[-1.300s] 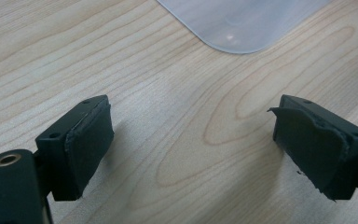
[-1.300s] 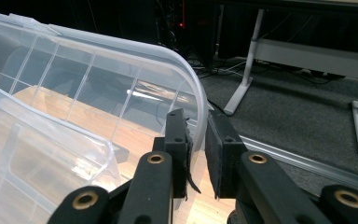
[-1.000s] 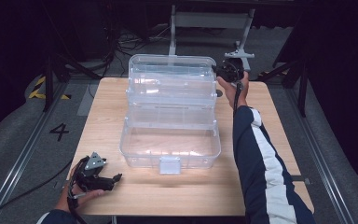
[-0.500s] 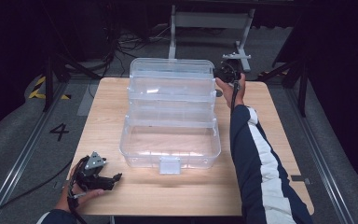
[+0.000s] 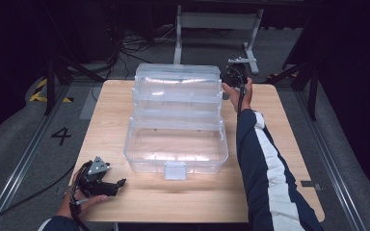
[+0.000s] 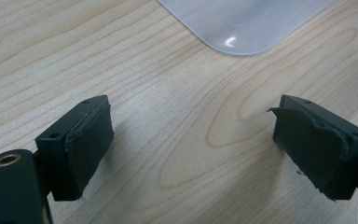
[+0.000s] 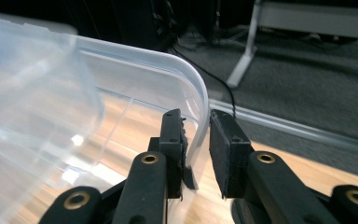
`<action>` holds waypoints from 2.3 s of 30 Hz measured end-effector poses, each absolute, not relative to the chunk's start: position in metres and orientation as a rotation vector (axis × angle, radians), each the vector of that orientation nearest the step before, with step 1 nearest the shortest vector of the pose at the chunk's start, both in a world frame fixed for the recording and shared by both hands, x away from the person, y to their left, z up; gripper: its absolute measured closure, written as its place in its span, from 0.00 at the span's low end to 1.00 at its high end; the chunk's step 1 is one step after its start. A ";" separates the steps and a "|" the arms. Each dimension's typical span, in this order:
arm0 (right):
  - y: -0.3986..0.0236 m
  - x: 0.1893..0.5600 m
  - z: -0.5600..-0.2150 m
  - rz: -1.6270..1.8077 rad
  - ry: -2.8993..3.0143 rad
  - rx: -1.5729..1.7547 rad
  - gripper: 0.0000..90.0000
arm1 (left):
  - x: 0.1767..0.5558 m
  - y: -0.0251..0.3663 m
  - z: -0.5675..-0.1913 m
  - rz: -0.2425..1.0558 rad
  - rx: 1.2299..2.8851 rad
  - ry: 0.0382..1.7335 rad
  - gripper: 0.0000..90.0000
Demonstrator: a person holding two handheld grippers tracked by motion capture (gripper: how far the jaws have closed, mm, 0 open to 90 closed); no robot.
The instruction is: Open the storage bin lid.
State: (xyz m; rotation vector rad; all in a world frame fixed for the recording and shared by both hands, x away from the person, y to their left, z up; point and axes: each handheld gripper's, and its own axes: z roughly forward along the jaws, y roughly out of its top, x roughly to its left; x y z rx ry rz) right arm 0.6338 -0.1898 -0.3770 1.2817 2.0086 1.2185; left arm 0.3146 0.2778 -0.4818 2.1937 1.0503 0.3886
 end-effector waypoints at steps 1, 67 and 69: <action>-0.191 0.634 -0.380 1.211 2.013 1.286 0.87 | 0.315 0.278 -0.482 0.398 2.200 1.036 0.14; -0.228 0.540 -0.339 1.088 2.152 0.949 0.74 | 0.315 0.277 -0.482 0.402 2.192 1.052 0.14; -0.230 0.531 -0.338 1.100 2.161 0.933 0.73 | 0.314 0.277 -0.482 0.402 2.193 1.056 0.14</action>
